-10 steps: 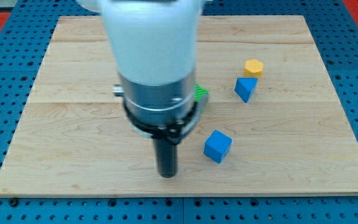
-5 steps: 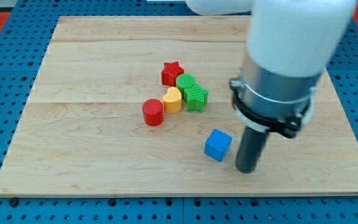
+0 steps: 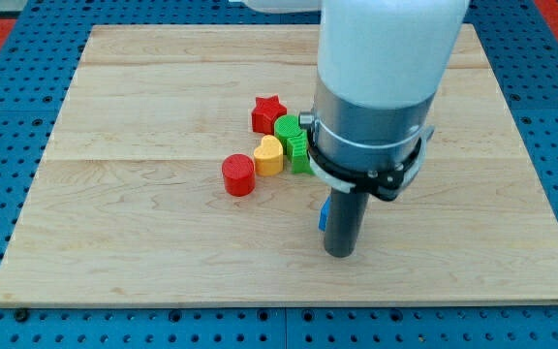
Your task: Slide blue cube closer to green star
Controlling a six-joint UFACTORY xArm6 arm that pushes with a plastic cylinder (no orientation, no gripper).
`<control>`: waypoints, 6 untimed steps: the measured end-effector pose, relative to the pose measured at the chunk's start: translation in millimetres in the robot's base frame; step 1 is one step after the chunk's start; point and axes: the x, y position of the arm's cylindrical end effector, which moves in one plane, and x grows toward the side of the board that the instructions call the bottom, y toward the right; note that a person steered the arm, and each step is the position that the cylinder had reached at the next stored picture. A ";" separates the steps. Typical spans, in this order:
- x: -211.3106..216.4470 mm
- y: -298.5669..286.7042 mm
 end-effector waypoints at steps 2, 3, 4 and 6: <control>-35.2 0.1; -52.9 0.1; -56.3 0.2; -42.8 21.0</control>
